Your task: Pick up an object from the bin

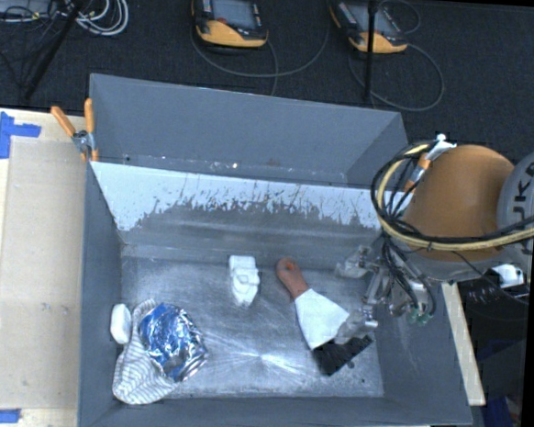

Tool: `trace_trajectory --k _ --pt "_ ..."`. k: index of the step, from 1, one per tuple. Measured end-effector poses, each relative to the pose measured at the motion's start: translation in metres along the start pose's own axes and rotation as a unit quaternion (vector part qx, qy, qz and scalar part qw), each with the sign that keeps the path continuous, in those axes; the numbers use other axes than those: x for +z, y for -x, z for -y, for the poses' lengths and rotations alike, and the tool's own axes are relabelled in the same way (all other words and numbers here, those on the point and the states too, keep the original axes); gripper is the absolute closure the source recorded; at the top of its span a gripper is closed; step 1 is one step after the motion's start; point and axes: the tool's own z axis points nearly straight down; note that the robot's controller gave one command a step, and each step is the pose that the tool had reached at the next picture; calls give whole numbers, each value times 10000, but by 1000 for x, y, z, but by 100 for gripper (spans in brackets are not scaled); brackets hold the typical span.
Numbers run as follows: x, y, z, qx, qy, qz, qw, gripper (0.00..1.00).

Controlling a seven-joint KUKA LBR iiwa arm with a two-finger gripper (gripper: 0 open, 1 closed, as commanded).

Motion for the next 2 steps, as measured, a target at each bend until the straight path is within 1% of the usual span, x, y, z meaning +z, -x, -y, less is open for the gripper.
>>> trace_trajectory --k 1,2 --pt "86 13 -5 353 3 -6 9994 0" --pt "87 14 -5 357 3 -6 9994 0"
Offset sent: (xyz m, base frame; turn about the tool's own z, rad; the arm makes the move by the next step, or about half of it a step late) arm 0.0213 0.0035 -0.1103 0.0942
